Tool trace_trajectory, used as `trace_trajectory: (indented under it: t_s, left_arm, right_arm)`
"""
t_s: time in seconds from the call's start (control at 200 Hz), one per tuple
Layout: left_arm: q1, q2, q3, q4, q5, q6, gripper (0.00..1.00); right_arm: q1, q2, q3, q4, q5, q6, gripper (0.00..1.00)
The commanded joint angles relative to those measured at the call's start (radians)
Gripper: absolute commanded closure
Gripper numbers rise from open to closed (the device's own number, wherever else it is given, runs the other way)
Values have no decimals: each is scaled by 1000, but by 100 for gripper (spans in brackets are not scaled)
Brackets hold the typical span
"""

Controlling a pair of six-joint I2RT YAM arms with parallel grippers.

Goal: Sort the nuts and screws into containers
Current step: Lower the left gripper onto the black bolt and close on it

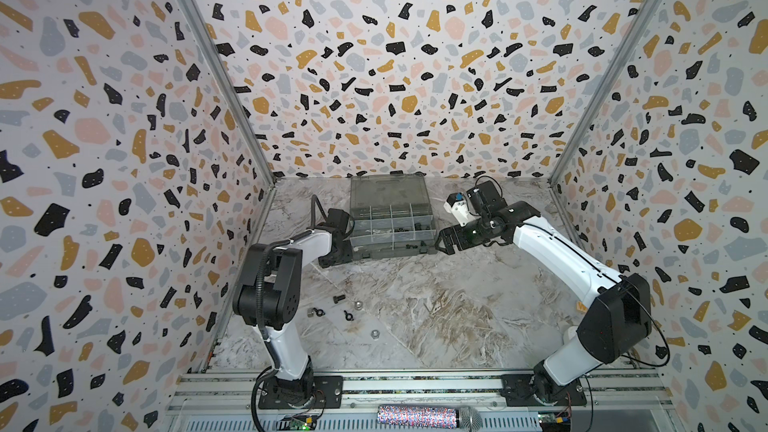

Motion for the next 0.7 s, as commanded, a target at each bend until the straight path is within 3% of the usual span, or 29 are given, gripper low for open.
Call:
trace_trajectory:
  t_s: [0.0, 0.155, 0.365, 0.691]
  left_arm:
    - [6, 22, 19, -2, 11, 22, 48]
    - [7, 27, 14, -6, 26, 27, 54]
    - [7, 25, 20, -28, 27, 42, 73]
    - [8, -29, 73, -105, 1, 69, 75]
  right_arm:
    - [-1, -13, 28, -34, -5, -15, 1]
    - [-2, -3, 32, -36, 6, -8, 1]
    - [-1, 9, 36, -33, 5, 9, 1]
    - [-1, 10, 55, -33, 7, 22, 1]
